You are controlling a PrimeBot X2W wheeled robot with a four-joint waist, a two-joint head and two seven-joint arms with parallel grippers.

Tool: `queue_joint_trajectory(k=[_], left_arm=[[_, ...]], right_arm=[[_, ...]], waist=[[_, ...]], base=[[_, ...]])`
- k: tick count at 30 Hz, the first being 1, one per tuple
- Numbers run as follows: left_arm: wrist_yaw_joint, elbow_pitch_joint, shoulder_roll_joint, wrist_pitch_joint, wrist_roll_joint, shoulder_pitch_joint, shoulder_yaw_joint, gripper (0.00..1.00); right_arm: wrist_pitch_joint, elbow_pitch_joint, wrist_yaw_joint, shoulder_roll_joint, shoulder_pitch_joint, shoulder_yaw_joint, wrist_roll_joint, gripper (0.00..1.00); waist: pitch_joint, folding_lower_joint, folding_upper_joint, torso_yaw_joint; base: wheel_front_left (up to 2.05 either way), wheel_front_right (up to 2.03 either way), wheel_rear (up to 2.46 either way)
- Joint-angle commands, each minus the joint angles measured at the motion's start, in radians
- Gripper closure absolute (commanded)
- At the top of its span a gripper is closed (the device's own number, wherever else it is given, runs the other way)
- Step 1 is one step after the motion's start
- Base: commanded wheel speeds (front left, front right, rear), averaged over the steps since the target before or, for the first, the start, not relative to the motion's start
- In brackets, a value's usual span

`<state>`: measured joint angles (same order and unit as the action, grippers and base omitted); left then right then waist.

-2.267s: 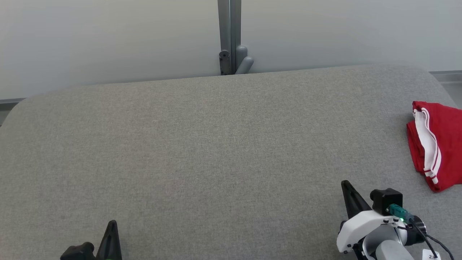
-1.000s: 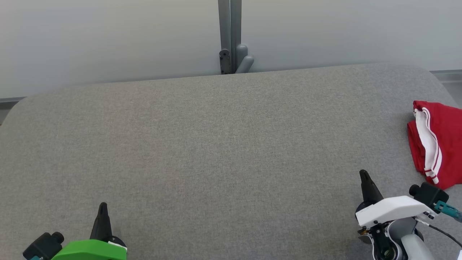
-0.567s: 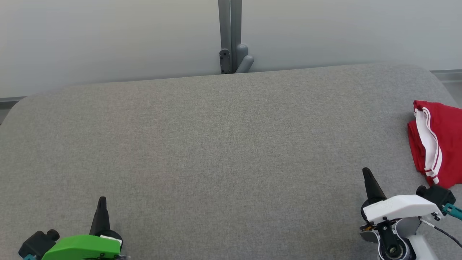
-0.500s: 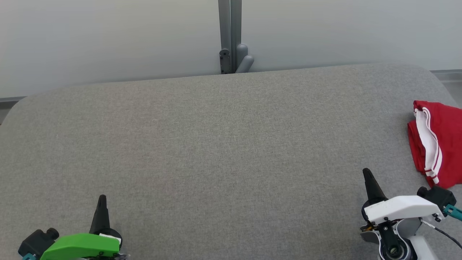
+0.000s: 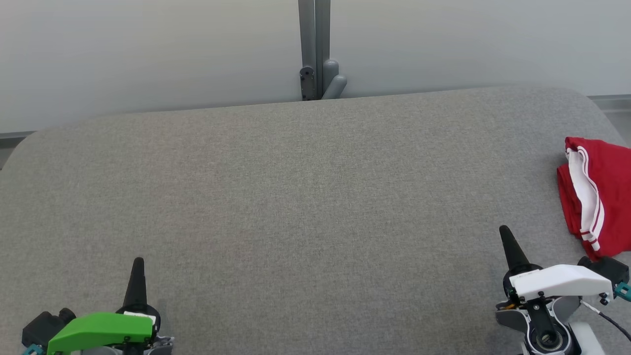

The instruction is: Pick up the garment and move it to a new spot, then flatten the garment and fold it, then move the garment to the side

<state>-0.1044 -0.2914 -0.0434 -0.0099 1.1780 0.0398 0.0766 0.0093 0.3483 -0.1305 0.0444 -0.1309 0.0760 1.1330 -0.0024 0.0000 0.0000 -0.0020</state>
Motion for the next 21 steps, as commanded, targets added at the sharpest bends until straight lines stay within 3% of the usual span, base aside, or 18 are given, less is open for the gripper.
queue_joint_trajectory(k=[1,21], left_arm=[[-0.005,0.015,-0.007,0.007,0.026,0.026,0.007,1.00],[-0.015,0.030,-0.008,0.051,0.195,0.046,0.014,1.00]], right_arm=[[0.008,-0.017,0.000,0.006,0.000,0.005,0.031,1.00],[0.054,-0.055,0.000,0.007,0.012,0.025,0.216,1.00]], waist=[[0.000,0.0000,0.0000,0.000],[0.002,0.0000,0.0000,0.001]], base=[[0.00,0.00,0.00],[0.00,0.00,0.00]])
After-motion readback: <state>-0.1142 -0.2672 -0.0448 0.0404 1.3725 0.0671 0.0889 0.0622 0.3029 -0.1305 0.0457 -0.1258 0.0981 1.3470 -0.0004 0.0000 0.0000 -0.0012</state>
